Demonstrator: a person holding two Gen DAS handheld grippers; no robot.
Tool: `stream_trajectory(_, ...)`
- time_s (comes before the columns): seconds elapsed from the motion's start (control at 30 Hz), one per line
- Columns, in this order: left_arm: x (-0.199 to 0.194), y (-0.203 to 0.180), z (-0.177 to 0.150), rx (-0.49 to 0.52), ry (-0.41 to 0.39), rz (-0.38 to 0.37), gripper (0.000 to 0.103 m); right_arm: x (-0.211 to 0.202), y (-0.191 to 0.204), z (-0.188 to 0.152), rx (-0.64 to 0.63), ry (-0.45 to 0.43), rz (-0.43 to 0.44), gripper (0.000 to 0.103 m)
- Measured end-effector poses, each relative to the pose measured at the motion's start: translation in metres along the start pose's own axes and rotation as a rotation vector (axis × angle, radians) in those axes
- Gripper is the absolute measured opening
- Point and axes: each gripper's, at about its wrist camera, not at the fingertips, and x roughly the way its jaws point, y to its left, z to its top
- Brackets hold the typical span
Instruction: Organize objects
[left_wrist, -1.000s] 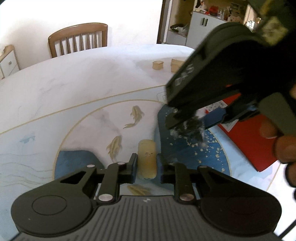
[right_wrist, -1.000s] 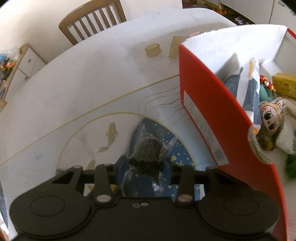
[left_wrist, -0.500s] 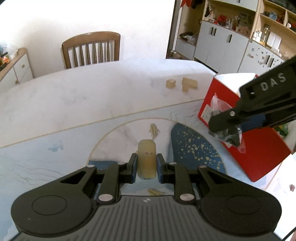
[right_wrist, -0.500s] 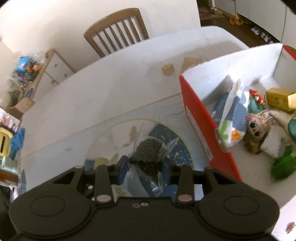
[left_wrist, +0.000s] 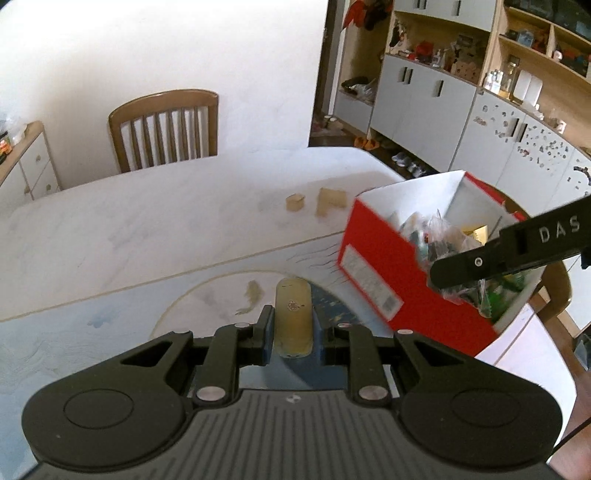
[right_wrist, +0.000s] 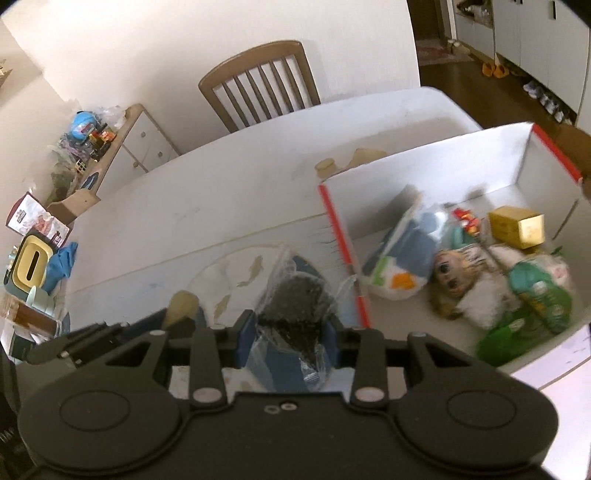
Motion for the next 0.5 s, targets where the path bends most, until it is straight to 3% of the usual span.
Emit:
stream_trajectory(0.27, 0.008, -0.051, 0.019, 0.055, 0.009, -0.027, 0.021, -0.032, -0.043, 0.003, -0.111, -0.058, -0.025, 0.036)
stream_trajectory(0.5, 0.029, -0.094, 0.033, 0.084, 0.035, -0.046, 0.021, -0.049, -0.095, 0.015, -0.135, -0.087, -0.07, 0.036)
